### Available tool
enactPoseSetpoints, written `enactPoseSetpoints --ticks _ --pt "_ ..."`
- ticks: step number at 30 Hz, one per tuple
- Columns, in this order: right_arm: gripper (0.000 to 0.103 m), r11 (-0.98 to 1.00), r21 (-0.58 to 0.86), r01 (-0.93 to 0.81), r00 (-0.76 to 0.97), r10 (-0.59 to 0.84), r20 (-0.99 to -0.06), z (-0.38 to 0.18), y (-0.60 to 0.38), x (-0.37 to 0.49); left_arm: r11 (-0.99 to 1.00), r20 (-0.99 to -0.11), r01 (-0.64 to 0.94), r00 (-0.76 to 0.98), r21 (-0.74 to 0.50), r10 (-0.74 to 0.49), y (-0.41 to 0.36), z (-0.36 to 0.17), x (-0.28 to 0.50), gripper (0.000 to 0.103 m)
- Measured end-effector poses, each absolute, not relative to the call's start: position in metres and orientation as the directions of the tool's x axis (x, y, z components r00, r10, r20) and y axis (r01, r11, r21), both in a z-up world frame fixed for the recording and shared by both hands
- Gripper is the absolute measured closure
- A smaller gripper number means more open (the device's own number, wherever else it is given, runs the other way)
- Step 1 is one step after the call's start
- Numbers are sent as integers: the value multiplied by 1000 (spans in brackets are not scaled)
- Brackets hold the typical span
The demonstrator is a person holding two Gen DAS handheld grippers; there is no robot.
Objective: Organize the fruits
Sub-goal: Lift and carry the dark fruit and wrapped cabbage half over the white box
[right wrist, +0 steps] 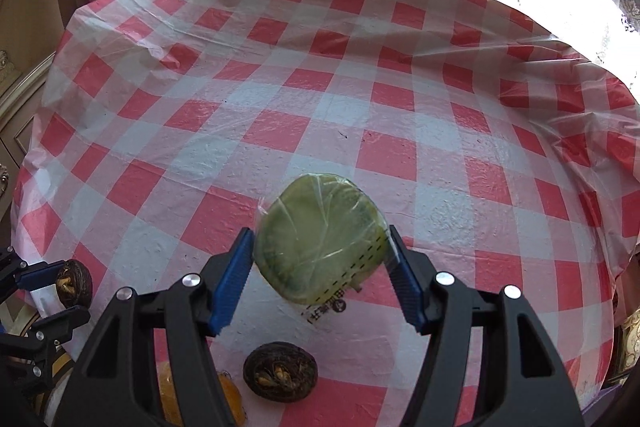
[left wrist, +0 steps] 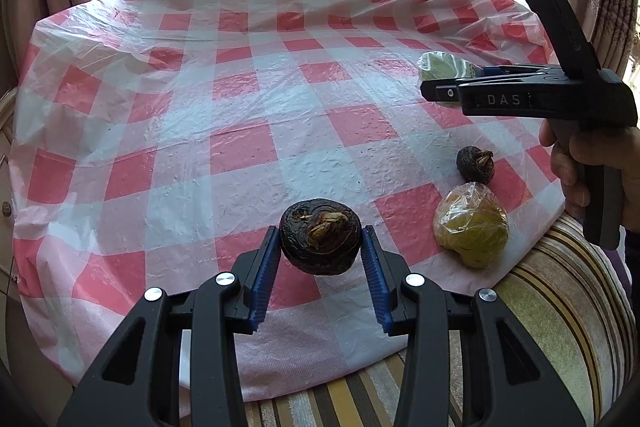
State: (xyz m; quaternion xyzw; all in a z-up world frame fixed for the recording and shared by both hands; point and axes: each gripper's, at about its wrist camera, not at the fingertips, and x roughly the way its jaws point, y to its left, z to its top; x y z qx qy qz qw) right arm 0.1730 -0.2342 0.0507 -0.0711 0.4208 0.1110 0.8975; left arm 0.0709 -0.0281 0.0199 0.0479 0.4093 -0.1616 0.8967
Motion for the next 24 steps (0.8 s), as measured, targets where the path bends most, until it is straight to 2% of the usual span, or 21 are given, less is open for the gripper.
enactPoseSetpoints --ticks 12,24 --pt "38 988 52 -146 682 139 -718 70 -300 114 935 -730 353 633 -23 -256 -42 35 69 63" --pt "38 997 80 -10 710 63 -701 73 -384 41 921 -720 390 637 -10 -277 -65 46 65 63"
